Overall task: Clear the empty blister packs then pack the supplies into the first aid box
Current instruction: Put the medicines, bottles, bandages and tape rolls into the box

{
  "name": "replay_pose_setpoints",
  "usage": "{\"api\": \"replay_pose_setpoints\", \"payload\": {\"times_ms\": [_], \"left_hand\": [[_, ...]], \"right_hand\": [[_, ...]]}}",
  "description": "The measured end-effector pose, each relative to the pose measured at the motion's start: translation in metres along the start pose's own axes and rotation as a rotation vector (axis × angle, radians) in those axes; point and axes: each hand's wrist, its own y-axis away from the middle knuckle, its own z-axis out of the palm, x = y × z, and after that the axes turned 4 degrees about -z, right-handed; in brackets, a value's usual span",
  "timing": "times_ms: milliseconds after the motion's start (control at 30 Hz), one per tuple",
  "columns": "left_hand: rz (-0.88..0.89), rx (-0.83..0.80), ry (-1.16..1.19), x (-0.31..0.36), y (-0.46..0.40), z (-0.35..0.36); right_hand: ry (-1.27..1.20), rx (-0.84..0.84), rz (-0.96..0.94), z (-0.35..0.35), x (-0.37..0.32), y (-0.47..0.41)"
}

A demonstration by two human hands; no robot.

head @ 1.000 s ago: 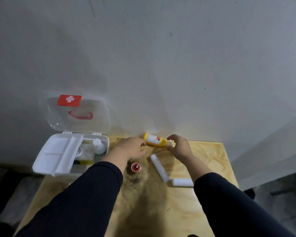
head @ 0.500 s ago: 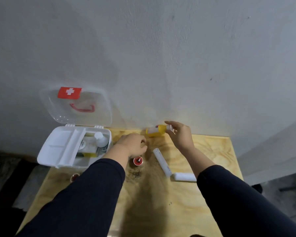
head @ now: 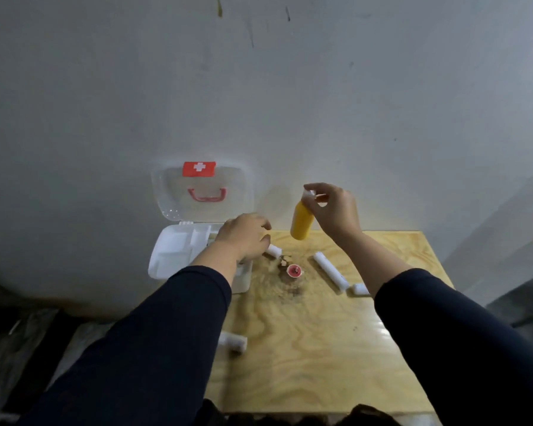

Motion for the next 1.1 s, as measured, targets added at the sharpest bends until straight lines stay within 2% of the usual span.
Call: {"api": "replay_pose_setpoints", "payload": {"times_ms": [167,367,467,800,1000,1100], "left_hand": [[-0.034,0.076,0.008,-0.048,0.028,-0.006],[-0.164,-0.156,-0.081,-0.103,0.042,0.018],[-0.18,-0.189,-0.074,-0.115,0.044,0.03],[-0.153,-0.155,0.007,-0.12,0.053,0.035],[-0.151,-0.168,-0.041,-0.117,0.049,0.026],[-0.121,-0.09,-0.005,-0.105,0.037,0.007]], "right_hand": [[-0.047,0.026,-0.057,0.027,-0.053,0.02],[-0.086,-0.046,-0.044,0.064,-0.084,0.038],[-0.055,-0.098,-0.04,0.083,-0.084,0.047],[0.178,-0.286,-0.012,0.135,-0.052,0.074],[0.164,-0.347,-0.012,0.121,-0.055,0.071],[0.192,-0.311,0.004,0.102,-0.053,0.064]]}}
